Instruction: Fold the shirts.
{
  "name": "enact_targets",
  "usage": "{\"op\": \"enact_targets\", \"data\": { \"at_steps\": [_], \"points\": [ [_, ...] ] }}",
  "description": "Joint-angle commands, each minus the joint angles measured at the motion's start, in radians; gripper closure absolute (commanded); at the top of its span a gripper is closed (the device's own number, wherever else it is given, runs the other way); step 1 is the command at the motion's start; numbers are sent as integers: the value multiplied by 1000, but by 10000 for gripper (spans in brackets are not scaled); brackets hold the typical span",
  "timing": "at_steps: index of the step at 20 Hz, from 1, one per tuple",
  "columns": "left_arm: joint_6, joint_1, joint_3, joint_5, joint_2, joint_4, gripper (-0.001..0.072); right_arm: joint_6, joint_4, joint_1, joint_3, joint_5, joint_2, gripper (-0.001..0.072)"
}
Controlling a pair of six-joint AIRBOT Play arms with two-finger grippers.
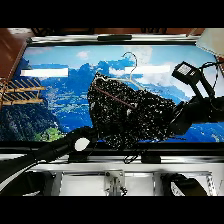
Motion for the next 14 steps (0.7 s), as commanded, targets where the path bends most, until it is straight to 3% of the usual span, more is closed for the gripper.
{"op": "enact_targets", "data": {
  "at_steps": [1, 4, 9, 14],
  "points": [
    [-17, 1, 1, 100, -12, 0, 477, 7, 1, 0, 0, -3, 1, 644],
    [-53, 5, 1, 201, -2, 0, 652, 10, -4, 0, 0, -3, 0, 644],
    [10, 68, 1, 161, 96, 0, 653, 10, -11, 0, 0, -5, 0, 644],
    [91, 134, 1, -399, 135, 0, 653, 11, 5, 0, 0, -10, 0, 644]
  ]
}}
